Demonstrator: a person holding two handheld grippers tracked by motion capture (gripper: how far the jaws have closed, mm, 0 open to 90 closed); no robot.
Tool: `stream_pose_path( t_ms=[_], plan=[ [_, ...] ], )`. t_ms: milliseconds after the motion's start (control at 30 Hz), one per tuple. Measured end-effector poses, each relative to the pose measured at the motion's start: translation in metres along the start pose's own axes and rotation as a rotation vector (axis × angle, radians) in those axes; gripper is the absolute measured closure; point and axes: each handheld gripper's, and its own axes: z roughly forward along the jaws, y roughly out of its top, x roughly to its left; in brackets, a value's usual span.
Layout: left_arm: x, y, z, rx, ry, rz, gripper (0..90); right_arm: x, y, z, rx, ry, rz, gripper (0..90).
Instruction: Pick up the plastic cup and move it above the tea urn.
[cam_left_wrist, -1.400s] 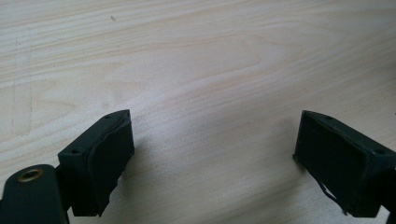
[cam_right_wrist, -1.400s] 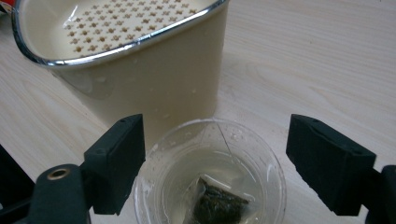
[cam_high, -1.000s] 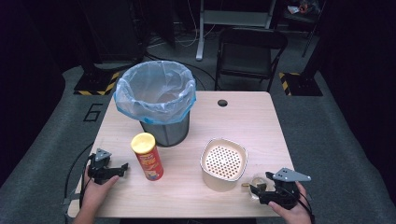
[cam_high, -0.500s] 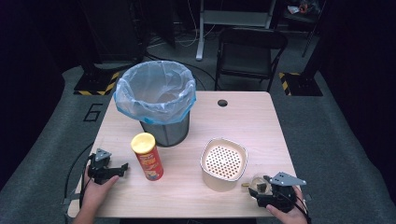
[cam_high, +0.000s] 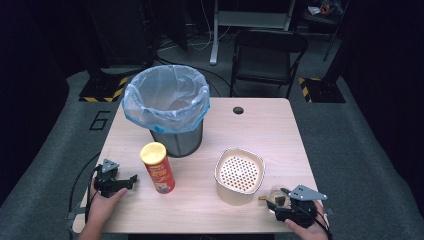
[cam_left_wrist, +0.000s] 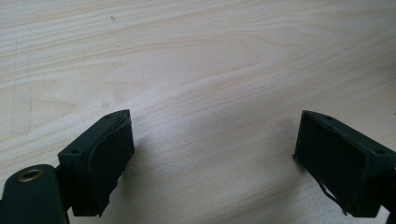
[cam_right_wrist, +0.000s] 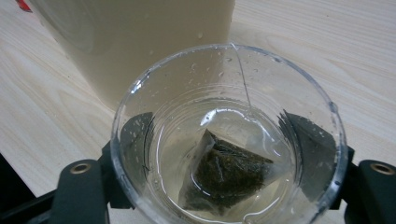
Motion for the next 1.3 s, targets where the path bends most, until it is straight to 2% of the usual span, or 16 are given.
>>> stream_pose_path(
  t_ms=[200, 367, 600, 633, 767, 933, 1000, 1300],
  plan=[
    [0.0, 0.0, 0.0, 0.0, 0.0, 0.0, 11.3, -0.001, 0.0, 0.0, -0.007, 0.008, -0.009, 33.7],
    [0.0, 0.0, 0.0, 0.0, 0.0, 0.001, 11.3, -0.004, 0.0, 0.001, -0.012, 0.033, -0.012, 33.9],
    [0.0, 0.0, 0.0, 0.0, 0.0, 0.0, 11.3, -0.006, 0.002, 0.001, -0.004, 0.039, -0.033, 33.6],
    [0.0, 0.0, 0.0, 0.0, 0.0, 0.0, 11.3, -0.006, 0.002, 0.001, -0.005, 0.034, -0.022, 33.4],
    [0.0, 0.0, 0.0, 0.0, 0.0, 0.0, 11.3, -0.009, 0.005, -0.001, 0.01, 0.012, -0.041, 32.3],
    [0.0, 0.0, 0.0, 0.0, 0.0, 0.0, 11.3, -0.01, 0.007, -0.002, 0.0, -0.008, -0.052, 32.1],
    [0.0, 0.0, 0.0, 0.001, 0.0, 0.001, 11.3, -0.01, 0.008, -0.002, -0.008, -0.03, -0.063, 31.7],
    [0.0, 0.0, 0.0, 0.0, 0.0, 0.0, 11.3, -0.011, 0.008, 0.001, -0.001, -0.025, -0.085, 30.6]
  ],
)
